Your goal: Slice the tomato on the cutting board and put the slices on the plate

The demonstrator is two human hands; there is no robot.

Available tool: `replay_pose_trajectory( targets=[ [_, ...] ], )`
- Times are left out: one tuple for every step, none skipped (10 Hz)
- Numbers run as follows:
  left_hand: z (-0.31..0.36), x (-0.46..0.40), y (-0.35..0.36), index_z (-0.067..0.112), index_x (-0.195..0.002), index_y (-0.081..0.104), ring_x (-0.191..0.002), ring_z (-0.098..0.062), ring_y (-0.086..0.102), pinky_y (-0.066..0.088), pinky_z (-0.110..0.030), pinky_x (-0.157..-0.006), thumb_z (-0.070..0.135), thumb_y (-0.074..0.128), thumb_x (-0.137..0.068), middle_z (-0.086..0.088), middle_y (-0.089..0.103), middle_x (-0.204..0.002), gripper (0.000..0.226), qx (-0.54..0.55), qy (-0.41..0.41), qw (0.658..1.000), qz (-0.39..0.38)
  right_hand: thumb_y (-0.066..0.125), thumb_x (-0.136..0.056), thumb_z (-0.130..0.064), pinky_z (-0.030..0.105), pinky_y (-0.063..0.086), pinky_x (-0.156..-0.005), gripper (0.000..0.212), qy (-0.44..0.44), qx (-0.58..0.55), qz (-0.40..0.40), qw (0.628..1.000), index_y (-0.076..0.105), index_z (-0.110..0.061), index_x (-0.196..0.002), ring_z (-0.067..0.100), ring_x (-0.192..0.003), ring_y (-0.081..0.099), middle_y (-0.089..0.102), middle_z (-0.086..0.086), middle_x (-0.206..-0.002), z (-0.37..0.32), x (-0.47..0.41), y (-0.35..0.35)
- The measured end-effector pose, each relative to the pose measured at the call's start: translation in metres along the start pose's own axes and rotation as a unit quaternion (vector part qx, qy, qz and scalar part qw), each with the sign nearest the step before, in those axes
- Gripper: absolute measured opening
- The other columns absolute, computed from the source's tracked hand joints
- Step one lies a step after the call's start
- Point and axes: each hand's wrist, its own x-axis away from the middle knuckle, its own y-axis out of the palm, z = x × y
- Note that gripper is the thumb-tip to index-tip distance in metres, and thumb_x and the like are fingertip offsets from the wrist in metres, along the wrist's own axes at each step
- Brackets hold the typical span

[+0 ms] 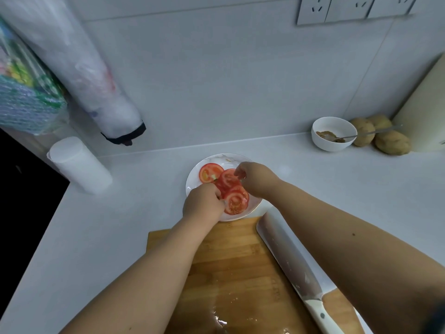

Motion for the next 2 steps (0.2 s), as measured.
replay_pose_trajectory(
  targets=[
    [-0.0058,0.0047,-0.0014,0.018,-0.104,0.066,-0.094,-0.022,0.058,0.051,-0.035,-0.081,0.025,0.062,-0.083,-0.002,0.064,-0.103,0.023,0.008,0.013,0.999,0.03,0.049,-0.096,-0.015,0.03,0.046,-0.091,0.03,-0.001,-0.005,0.004,1.0,0.061,-0.016,-0.123,0.023,-0.111,0.059,0.066,0.005,-0.122,-0.0016,0.007,0.0045],
    [-0.0104,0.0069,-0.0026,0.02,-0.118,0.061,-0.108,-0.024,0.048,0.049,-0.039,-0.087,0.03,0.06,-0.084,-0.003,0.056,-0.117,0.035,-0.045,0.027,0.995,0.089,0.048,-0.098,-0.024,0.029,0.043,-0.087,0.034,0.011,-0.036,0.029,0.999,0.056,-0.015,-0.13,0.022,-0.111,0.059,0.065,0.005,-0.122,-0.0053,0.0153,0.0089]
  ],
)
